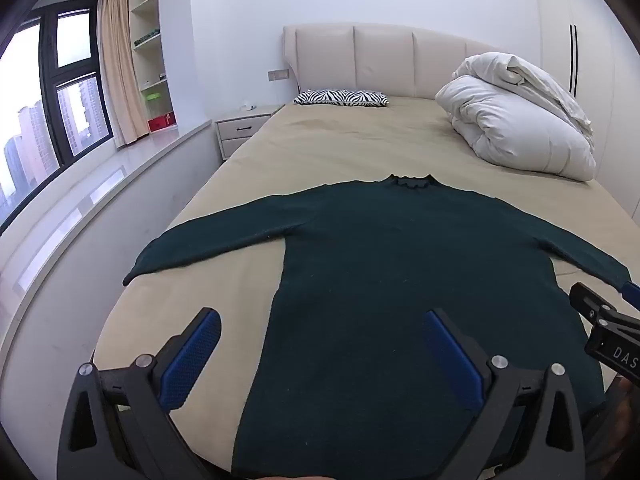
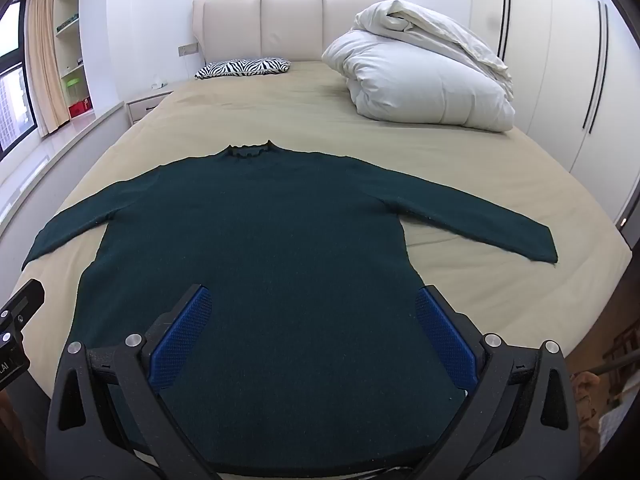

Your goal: Fold small clothes

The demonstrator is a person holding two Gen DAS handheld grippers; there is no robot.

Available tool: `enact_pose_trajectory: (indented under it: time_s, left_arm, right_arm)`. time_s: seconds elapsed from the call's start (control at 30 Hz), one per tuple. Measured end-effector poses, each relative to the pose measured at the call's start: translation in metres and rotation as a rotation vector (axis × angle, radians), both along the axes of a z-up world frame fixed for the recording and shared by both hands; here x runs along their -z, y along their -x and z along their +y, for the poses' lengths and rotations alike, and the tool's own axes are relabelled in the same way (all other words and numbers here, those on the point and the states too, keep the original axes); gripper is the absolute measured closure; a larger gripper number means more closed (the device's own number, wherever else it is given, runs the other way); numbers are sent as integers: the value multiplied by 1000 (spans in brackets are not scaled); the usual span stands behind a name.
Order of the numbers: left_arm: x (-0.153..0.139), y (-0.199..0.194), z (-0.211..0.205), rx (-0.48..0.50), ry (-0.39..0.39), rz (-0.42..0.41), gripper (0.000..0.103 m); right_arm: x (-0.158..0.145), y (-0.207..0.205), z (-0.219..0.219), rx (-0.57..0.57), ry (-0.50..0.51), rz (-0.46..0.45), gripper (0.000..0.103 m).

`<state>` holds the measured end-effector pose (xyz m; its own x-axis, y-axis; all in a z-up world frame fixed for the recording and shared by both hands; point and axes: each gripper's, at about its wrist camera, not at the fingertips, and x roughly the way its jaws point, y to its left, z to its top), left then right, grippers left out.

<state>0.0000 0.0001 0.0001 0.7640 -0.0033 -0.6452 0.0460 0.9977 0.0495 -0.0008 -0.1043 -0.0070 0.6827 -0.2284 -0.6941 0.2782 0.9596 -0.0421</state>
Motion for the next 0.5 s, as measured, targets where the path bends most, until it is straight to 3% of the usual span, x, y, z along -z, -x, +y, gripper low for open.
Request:
enact_pose_trajectory:
  time_s: [0.5]
  left_arm:
    - [0, 0, 0, -1, -4, 2, 0]
  right_arm:
    - [1, -1, 0, -1, -3, -3, 0]
